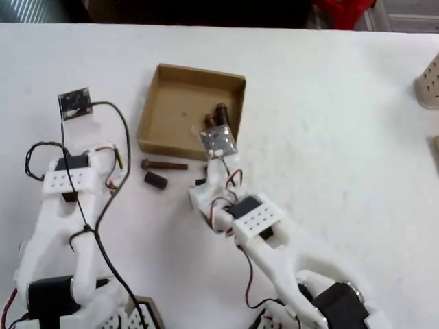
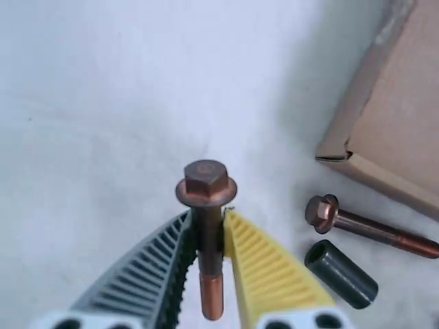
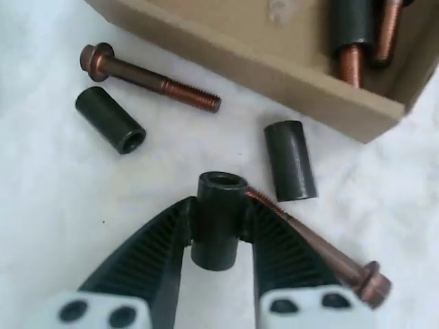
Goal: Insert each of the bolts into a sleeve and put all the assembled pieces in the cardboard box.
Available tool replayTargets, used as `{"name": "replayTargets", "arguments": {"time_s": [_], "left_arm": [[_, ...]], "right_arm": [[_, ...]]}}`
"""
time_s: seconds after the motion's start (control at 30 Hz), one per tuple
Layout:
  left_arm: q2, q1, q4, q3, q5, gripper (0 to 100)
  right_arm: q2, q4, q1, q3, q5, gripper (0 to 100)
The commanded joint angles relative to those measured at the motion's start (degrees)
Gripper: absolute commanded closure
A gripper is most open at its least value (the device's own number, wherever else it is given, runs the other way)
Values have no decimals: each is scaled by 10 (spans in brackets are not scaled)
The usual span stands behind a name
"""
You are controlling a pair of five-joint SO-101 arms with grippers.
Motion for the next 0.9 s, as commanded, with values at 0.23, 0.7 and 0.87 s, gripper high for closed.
{"name": "replayTargets", "arguments": {"time_s": [0.23,0.7,0.87], "left_arm": [[0,-7,-13,-42,7,977],[0,-7,-14,-44,6,977],[0,-7,-15,-45,6,976]], "right_arm": [[-26,-390,-29,127,-3,982],[8,-643,-63,154,-3,982],[96,-779,-61,164,-2,982]]}}
